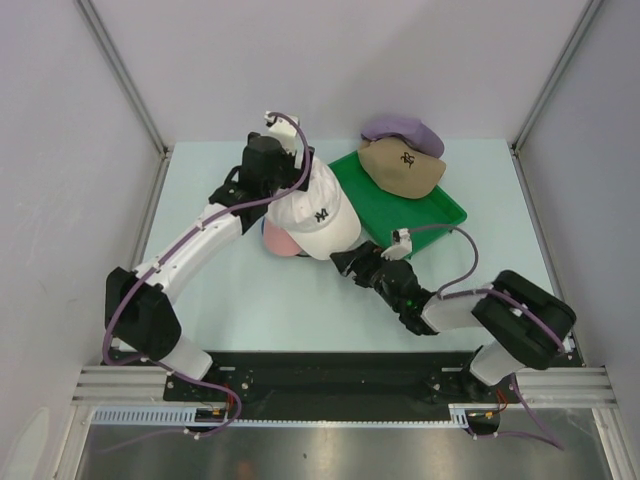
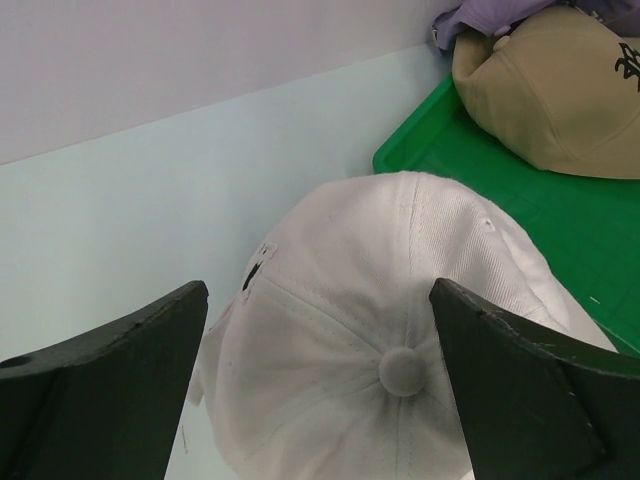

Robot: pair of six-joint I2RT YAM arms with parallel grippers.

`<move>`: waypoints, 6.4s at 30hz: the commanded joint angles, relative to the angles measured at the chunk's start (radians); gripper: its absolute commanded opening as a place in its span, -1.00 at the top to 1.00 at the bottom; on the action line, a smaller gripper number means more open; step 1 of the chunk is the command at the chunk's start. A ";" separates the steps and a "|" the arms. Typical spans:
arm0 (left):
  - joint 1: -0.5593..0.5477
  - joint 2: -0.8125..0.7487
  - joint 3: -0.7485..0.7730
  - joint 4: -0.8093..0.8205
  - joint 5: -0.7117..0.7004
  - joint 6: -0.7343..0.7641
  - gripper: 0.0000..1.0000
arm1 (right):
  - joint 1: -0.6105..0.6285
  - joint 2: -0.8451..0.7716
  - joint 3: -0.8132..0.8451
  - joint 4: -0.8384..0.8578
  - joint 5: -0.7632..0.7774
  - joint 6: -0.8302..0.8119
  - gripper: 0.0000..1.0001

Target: Stack the hats

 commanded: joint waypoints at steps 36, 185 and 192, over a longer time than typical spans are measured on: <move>0.184 0.021 0.058 -0.201 -0.004 -0.039 -1.00 | -0.054 0.216 0.647 -0.518 0.008 -0.735 -0.91; 0.093 -0.372 -0.218 -0.066 0.017 0.090 -1.00 | -0.977 0.848 1.579 -0.632 -0.963 -0.802 -0.86; 0.093 -0.366 -0.218 -0.066 0.019 0.090 -1.00 | -0.959 0.872 1.644 -0.764 -0.986 -0.904 -0.85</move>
